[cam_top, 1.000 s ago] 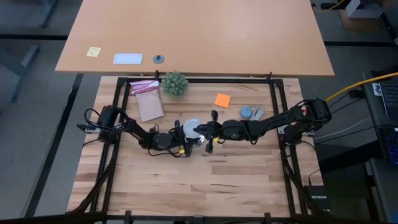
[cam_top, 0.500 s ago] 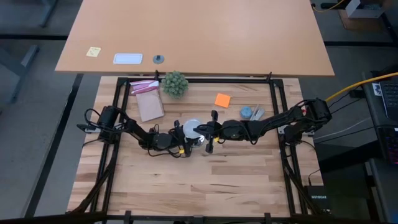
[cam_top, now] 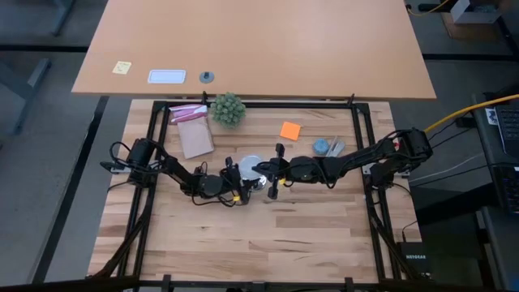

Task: Screw lightbulb
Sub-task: Insert the white lightbulb into the silver lamp

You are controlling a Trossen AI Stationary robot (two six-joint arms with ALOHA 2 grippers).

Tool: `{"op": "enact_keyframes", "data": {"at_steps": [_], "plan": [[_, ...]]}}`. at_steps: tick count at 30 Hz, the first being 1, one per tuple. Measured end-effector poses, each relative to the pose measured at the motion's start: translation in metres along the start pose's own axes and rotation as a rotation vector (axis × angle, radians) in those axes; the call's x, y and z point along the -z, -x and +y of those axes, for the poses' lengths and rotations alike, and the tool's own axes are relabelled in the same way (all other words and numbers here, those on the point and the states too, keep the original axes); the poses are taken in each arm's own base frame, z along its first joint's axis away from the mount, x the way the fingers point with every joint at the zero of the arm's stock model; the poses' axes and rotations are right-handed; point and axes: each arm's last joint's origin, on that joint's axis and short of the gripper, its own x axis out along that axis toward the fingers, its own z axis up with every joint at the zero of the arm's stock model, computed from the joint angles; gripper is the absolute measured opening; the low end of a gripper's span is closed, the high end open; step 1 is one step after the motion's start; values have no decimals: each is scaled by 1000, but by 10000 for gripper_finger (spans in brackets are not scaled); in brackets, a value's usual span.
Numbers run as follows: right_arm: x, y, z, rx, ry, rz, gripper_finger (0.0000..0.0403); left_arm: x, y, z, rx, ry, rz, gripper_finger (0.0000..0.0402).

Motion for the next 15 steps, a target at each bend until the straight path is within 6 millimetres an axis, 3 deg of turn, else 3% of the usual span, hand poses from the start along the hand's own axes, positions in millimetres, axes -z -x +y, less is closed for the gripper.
{"op": "enact_keyframes", "data": {"at_steps": [15], "plan": [[0, 0, 0, -1, 0, 0, 7, -1, 24, -21, -193, 9, -49, 214]]}}
